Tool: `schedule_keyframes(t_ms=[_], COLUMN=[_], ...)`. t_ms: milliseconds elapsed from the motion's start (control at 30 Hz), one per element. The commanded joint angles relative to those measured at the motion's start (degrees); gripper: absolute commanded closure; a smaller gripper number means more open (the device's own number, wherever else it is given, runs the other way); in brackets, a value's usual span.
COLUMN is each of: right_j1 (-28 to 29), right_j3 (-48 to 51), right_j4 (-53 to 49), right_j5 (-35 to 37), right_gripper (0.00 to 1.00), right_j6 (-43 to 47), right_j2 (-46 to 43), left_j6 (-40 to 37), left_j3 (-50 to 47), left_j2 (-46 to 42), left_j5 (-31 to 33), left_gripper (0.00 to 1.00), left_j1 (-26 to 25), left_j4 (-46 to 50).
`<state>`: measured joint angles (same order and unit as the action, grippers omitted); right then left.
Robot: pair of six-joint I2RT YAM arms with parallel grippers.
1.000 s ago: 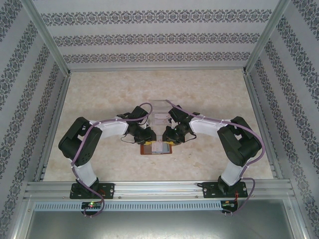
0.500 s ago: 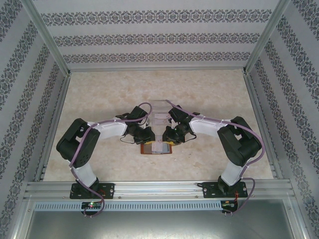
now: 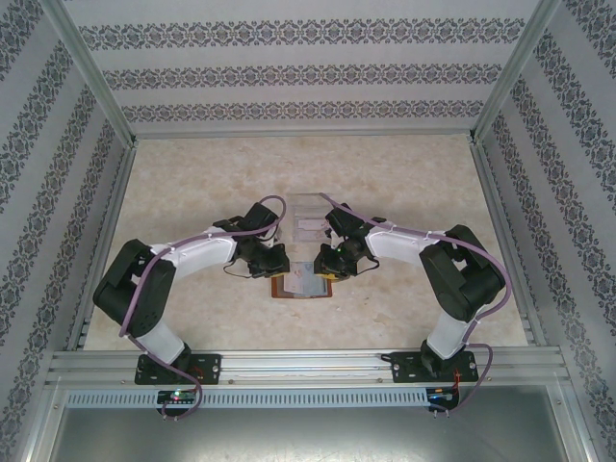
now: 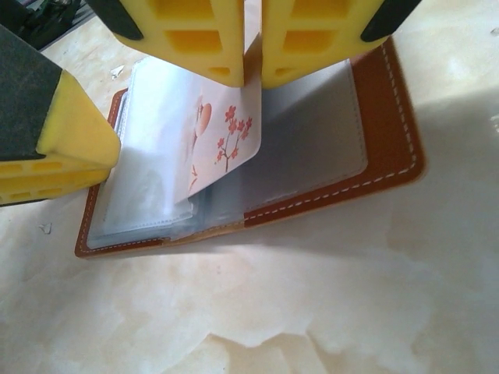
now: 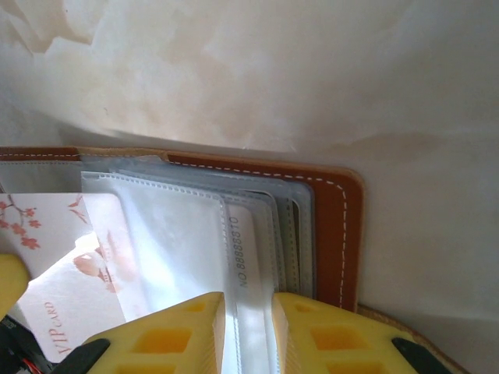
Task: Take the credit cards out of the card holder
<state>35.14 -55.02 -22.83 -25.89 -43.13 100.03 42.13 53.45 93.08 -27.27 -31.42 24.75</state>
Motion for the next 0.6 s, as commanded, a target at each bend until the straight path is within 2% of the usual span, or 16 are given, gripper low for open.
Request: schedule_keyframes(t_ms=[0, 300, 433, 567], right_j1=[0.48, 0.55, 0.54, 0.47], right_j3=[0.36, 0.27, 0.28, 0.27], right_j4=[-2.83, -2.92, -3.01, -3.1], right_j5=[0.4, 0.6, 0.62, 0.67], right_gripper=[0.74, 0.74, 0.74, 0.74], right_j6=[1.12, 1.14, 1.04, 1.09], right_j2=[2.36, 2.1, 2.01, 1.94], left_j6=[-1.7, -2.21, -1.15, 0.31], left_j3=[0.14, 1.37, 0.71, 0.55], left_j2=[-2.06, -2.27, -1.11, 0.12], left_j5=[2.63, 4.65, 1.4, -2.47], left_gripper=[0.89, 0.9, 0.89, 0.83], left_j1=[0.57, 0.56, 0.52, 0.39], left_j4=[5.08, 7.71, 4.15, 0.18])
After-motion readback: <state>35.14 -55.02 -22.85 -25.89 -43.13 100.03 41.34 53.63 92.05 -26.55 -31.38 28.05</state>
